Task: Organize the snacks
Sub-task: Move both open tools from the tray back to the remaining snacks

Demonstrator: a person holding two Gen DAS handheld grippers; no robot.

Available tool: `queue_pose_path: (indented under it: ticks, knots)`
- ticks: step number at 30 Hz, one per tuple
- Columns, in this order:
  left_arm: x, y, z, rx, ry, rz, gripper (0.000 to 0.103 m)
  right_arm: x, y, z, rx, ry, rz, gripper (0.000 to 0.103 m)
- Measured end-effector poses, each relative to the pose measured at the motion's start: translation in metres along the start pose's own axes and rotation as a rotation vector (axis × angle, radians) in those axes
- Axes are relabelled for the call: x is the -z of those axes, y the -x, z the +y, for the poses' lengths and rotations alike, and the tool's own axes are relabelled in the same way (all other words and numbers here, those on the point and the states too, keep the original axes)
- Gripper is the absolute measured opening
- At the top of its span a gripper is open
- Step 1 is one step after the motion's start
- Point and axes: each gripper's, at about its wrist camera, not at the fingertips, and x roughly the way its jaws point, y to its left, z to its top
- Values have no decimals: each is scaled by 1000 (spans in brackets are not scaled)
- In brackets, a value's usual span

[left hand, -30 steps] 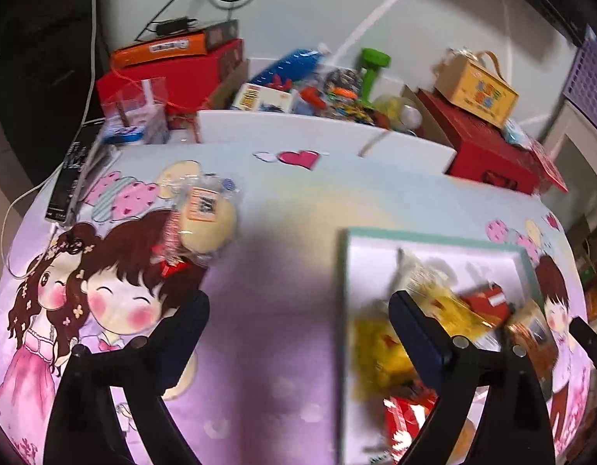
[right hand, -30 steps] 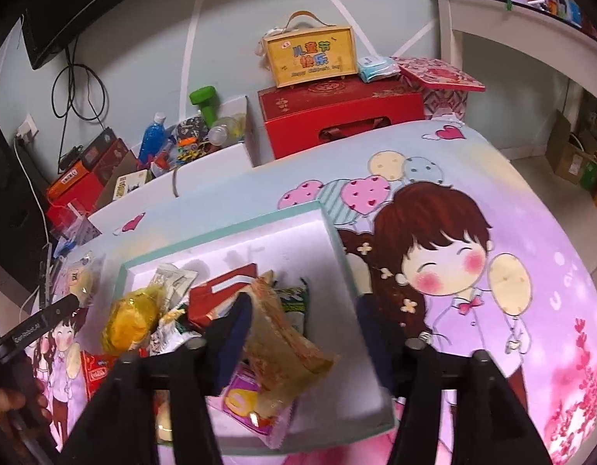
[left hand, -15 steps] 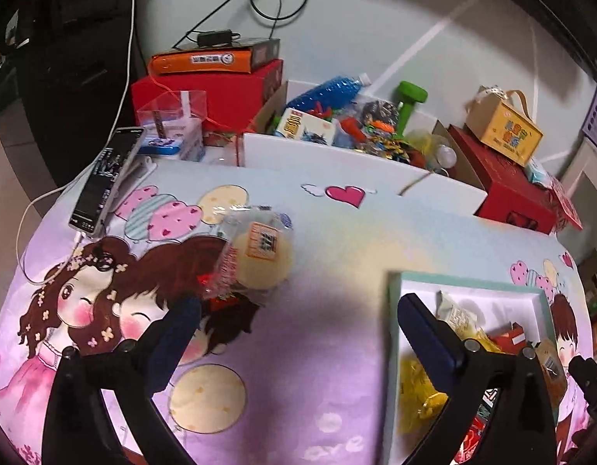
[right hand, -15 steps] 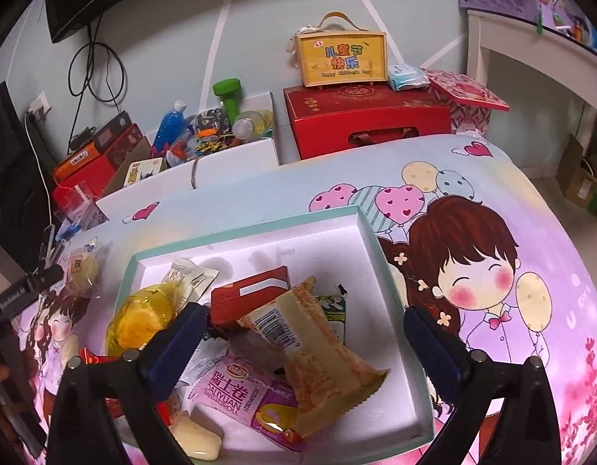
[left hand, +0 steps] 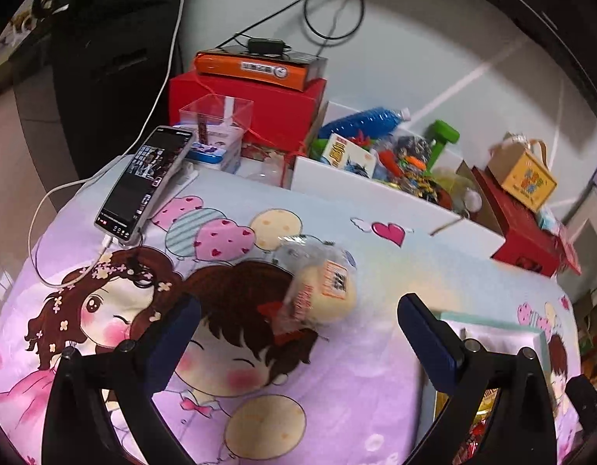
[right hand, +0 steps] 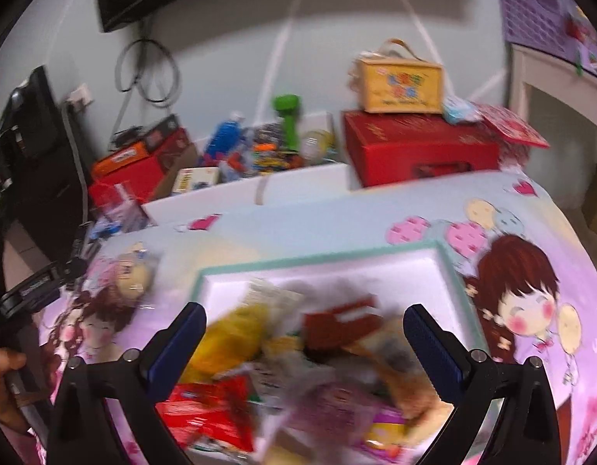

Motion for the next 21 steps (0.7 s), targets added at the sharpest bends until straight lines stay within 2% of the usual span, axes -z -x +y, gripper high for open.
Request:
queue_pose_path:
  ticks: [3, 8, 15, 21]
  knots:
    - [-4, -1, 12, 21, 31, 11, 101, -2, -8, 24, -42, 37, 17, 103]
    - [-8, -13, 31, 40, 83, 72, 101, -9, -27, 59, -130, 51, 68, 103]
    - [-23, -39, 57, 60, 112, 161, 101, -34, -67, 107, -265, 6, 202, 103]
    - [-20, -60, 72, 56, 122, 219, 101, -48, -115, 139, -289, -30, 330, 102]
